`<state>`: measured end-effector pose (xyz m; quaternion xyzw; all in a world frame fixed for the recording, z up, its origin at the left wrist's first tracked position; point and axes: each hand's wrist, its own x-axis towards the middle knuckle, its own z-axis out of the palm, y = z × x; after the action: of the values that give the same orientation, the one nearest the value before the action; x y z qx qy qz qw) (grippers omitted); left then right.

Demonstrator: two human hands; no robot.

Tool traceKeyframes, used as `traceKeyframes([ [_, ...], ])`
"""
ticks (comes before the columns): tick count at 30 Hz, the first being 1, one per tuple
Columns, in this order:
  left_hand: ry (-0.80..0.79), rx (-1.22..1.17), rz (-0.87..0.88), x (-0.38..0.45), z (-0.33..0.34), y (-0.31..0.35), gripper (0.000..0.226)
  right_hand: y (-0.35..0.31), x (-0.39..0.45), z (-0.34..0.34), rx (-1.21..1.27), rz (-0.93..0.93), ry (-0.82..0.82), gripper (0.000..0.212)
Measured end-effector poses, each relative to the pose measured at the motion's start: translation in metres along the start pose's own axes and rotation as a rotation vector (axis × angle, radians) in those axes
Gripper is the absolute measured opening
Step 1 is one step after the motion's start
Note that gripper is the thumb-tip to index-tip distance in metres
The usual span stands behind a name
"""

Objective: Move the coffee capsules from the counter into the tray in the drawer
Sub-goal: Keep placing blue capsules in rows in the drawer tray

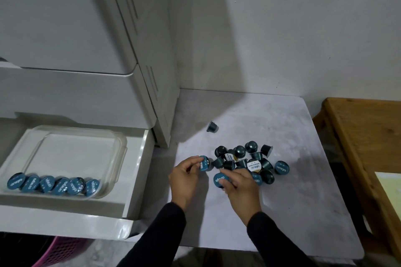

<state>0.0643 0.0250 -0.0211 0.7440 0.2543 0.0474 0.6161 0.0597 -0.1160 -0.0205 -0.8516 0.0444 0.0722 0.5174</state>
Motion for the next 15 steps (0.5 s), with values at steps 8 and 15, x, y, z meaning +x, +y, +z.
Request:
traceKeyframes([
  [8, -0.076, -0.146, 0.141, -0.010, -0.029, 0.062, 0.029, -0.064, -0.001, -0.031, 0.362, -0.047, 0.017, 0.025],
  [15, -0.173, -0.010, 0.275, -0.003, -0.126, 0.111, 0.030, -0.136, -0.015, -0.013, 0.429, -0.153, -0.118, 0.024],
])
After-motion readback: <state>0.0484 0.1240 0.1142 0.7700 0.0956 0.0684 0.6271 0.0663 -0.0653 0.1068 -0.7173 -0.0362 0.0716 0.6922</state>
